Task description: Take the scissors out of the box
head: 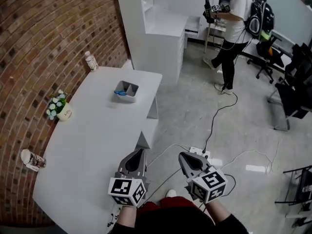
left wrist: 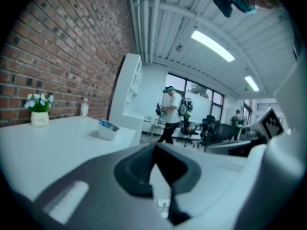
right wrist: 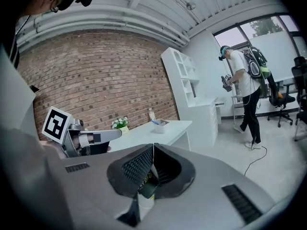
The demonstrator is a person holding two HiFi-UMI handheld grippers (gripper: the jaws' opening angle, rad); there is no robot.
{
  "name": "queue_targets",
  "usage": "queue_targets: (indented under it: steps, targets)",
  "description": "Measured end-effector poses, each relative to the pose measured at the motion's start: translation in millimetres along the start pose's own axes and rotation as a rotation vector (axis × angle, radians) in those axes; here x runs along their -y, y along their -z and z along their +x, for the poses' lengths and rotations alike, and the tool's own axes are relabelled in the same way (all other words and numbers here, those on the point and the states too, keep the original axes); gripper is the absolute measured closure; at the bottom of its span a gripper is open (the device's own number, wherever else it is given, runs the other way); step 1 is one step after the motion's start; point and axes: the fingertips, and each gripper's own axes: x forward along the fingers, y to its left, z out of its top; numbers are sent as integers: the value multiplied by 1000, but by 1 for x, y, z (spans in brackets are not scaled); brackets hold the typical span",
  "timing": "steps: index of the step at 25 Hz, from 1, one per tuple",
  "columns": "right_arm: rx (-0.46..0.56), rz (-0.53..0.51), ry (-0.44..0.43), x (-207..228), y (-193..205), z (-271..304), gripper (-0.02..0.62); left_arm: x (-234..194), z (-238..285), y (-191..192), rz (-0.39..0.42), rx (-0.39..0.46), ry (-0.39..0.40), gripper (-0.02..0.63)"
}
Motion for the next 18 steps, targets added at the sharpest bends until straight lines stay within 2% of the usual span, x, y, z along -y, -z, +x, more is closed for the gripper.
queue_targets:
  steps: [9, 18]
  targets:
    - [-16, -6, -5, 19, -6, 8, 586, -3, 22, -11, 26, 6, -16, 602]
    - [-23, -13, -9, 30, -17, 27, 586, -32, 43, -27, 42, 11, -62, 601]
